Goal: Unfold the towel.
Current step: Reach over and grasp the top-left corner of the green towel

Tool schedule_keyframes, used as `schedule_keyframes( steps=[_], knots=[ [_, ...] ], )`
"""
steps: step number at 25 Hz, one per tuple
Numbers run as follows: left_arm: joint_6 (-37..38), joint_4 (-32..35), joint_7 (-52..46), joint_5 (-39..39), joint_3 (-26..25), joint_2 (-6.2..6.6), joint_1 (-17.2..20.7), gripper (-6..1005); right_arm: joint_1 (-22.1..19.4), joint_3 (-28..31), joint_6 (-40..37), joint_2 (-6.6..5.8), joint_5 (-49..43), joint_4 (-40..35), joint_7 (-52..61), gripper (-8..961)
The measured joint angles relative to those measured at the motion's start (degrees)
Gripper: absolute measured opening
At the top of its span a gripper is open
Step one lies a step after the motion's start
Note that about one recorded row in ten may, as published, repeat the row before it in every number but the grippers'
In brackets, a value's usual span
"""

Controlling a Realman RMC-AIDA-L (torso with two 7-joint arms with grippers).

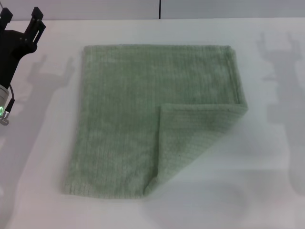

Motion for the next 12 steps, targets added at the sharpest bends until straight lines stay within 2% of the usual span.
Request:
schedule_keyframes(
  steps=[12],
  knots=[
    [0.0,-0.3,0.3,0.2,0.8,0.16,0.4,750,0.0,-0.7,-0.2,0.08,0.0,1.0,1.3,746]
  ],
)
